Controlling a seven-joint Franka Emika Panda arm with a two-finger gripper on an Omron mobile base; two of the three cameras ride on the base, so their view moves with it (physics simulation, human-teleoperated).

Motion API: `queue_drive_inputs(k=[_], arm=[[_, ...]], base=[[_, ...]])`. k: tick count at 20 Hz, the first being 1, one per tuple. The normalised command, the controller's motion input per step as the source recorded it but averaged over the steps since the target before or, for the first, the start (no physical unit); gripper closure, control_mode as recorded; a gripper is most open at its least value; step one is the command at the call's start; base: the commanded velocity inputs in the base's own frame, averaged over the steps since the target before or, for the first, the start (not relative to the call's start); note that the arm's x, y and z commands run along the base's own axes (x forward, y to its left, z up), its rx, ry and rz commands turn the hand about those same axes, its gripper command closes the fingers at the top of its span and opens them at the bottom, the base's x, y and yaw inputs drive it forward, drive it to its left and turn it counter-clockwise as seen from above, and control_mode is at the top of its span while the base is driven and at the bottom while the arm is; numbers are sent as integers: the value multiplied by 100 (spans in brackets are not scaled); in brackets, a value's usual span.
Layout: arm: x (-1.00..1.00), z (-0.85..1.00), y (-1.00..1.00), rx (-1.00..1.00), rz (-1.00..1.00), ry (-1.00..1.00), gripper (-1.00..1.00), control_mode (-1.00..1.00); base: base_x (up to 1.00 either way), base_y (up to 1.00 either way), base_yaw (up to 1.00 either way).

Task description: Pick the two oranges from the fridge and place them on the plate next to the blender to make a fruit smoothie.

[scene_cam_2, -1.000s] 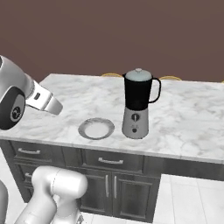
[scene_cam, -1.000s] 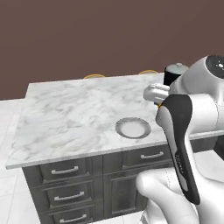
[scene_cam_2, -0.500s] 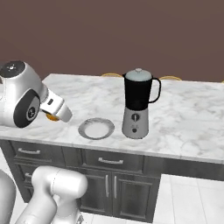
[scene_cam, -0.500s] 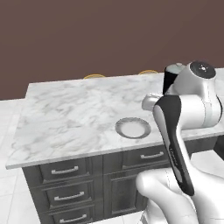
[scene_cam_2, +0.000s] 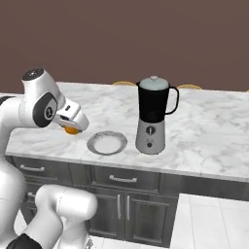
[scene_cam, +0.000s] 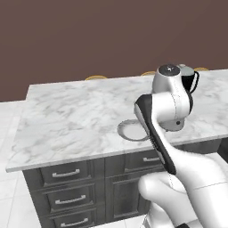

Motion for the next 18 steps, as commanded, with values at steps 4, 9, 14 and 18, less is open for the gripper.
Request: queue_drive_inputs(k=[4, 9, 14, 18], arm=[[61, -48, 0, -4, 0, 3, 100, -100], [60, -58, 0, -1, 0, 5, 100, -100], [47, -64, 0, 0, 0, 6, 100, -100], [24, -33, 0, 0, 0, 14, 100, -100]], base=[[0, 0, 0], [0, 0, 0], [0, 0, 0], [0, 0, 0]])
